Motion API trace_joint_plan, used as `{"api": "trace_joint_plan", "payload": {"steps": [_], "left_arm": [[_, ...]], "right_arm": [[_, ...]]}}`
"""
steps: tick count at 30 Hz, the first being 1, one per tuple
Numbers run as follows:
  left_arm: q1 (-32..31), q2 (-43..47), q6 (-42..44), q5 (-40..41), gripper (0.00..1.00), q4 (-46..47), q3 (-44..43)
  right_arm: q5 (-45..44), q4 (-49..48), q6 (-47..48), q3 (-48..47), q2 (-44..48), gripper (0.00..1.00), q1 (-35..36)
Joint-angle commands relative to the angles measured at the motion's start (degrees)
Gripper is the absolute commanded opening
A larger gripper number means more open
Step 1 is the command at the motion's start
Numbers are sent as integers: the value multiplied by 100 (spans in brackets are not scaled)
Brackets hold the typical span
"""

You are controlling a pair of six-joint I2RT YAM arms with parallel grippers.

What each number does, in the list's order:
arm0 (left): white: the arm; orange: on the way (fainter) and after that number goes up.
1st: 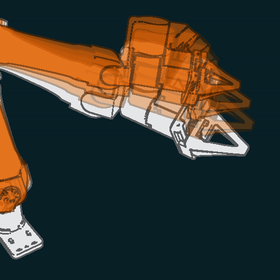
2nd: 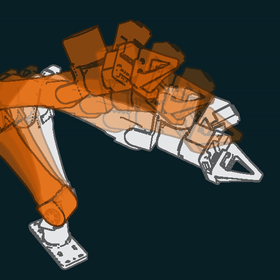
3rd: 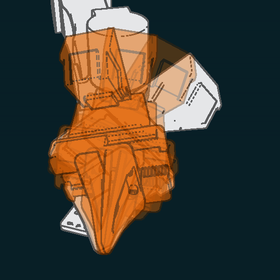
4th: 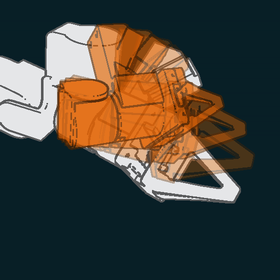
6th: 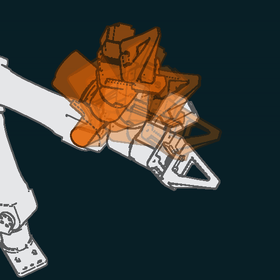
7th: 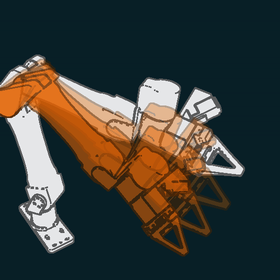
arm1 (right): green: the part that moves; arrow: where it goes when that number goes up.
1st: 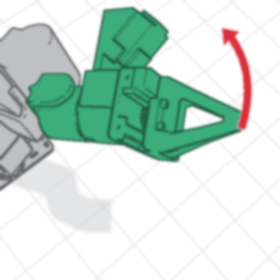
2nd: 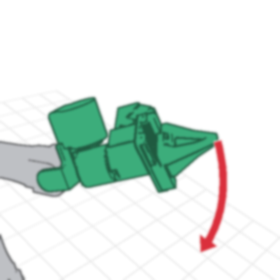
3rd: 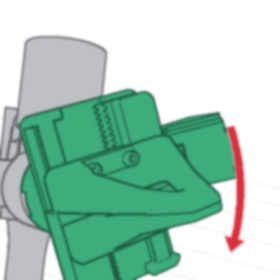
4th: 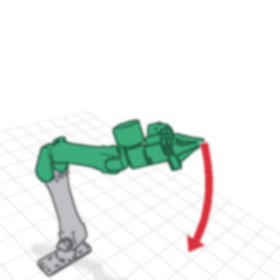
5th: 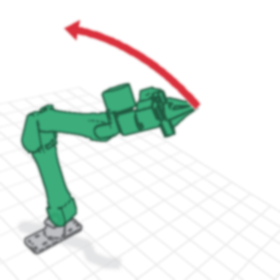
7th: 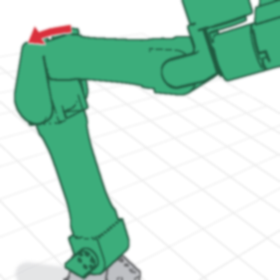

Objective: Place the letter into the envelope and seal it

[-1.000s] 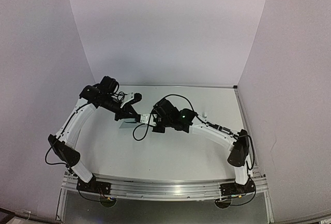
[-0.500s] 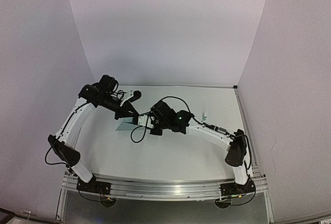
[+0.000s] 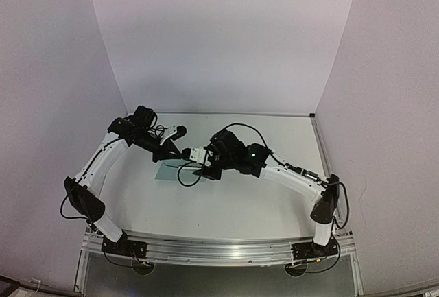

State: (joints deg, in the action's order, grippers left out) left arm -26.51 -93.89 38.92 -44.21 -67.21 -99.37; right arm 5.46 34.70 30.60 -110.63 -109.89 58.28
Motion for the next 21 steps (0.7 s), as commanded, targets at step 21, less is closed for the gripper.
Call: {"api": "trace_joint_plan", "payload": {"steps": [21], "left_arm": [[4,206,-422,-670,0,77,-391]], "right_arm": [[2015,-3067,-2708,3500,1411,98,-1306]]}}
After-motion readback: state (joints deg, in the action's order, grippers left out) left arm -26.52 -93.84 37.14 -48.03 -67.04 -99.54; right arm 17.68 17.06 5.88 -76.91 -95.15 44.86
